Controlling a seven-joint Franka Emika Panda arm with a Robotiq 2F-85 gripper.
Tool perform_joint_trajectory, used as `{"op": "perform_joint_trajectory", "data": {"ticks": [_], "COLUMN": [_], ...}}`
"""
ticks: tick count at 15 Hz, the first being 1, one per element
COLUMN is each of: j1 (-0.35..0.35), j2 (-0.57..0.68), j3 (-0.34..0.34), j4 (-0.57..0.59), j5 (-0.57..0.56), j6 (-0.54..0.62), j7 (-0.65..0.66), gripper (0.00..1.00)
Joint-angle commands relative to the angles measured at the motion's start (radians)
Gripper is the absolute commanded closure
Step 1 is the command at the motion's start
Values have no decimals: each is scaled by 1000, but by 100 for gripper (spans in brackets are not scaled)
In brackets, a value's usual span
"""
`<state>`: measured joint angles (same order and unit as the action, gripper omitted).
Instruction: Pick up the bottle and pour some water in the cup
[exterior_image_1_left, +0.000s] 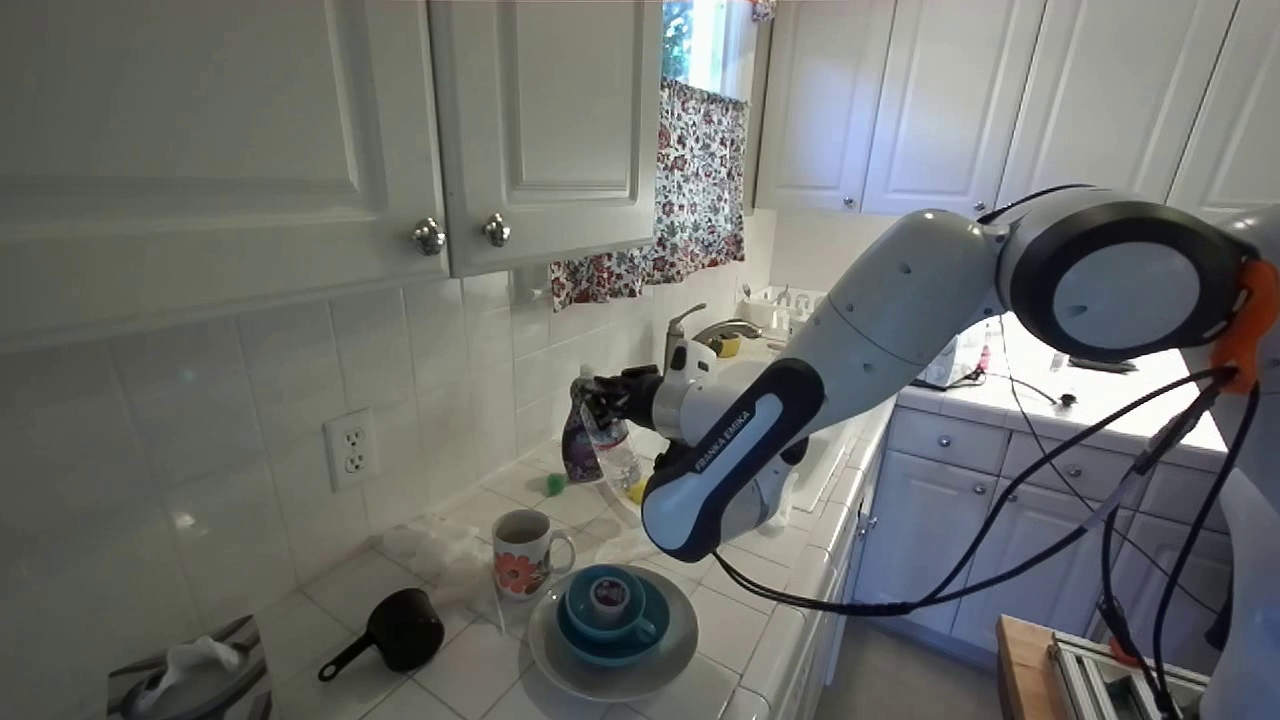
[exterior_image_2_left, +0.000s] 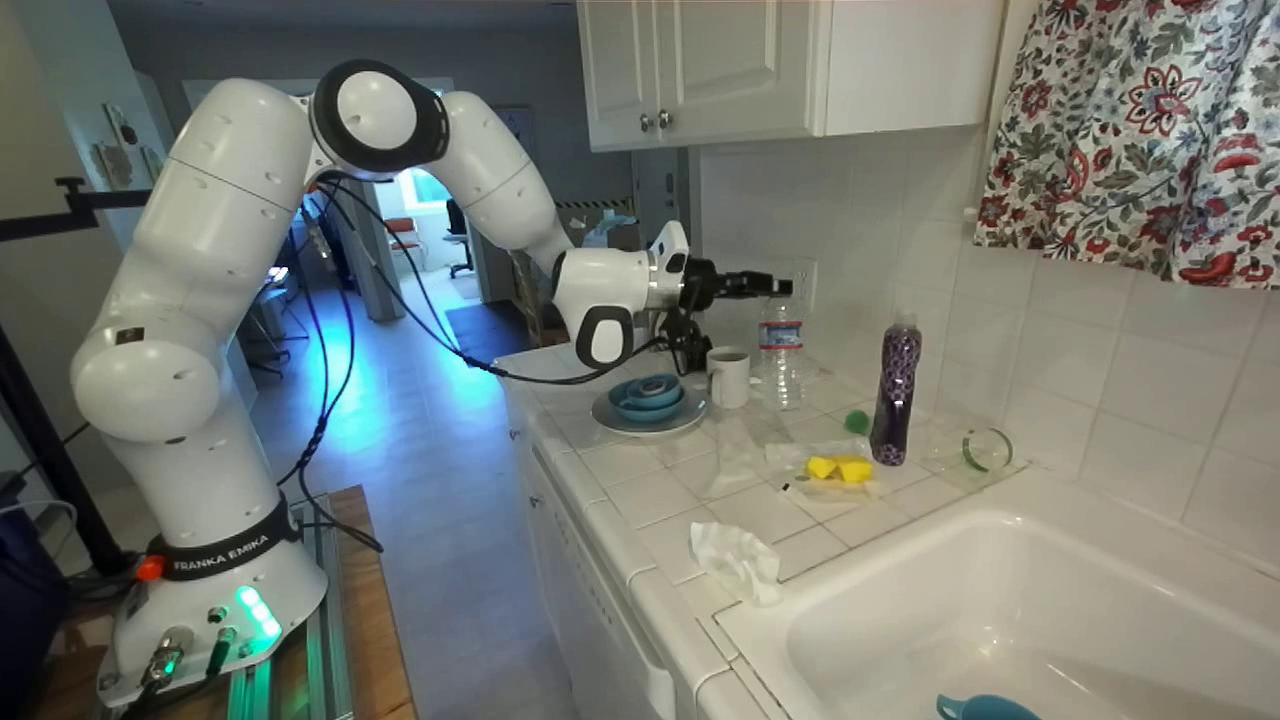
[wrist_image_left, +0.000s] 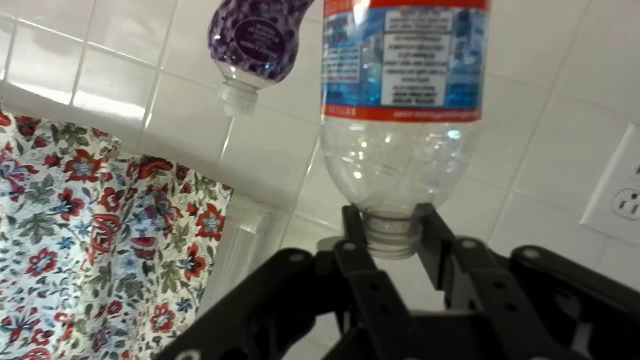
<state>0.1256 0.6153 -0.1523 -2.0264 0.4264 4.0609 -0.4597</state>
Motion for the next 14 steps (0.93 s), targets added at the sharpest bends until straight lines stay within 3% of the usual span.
{"op": "perform_joint_trajectory", "data": {"ticks": [1, 4, 5, 9, 10, 14], "j1": [56, 69, 77, 76, 80, 118], "j2": [-28, 0, 1, 6, 12, 21], "j3": [-23, -29, -30, -36, -40, -51], "j4": [-33, -14, -14, -14, -8, 5], "j5": [-13, -6, -6, -5, -1, -18], "j6": [-73, -74, -79, -78, -70, -79], "j7": [-72, -46, -45, -44, -51, -107], "gripper": [92, 92, 69, 69, 92, 92]}}
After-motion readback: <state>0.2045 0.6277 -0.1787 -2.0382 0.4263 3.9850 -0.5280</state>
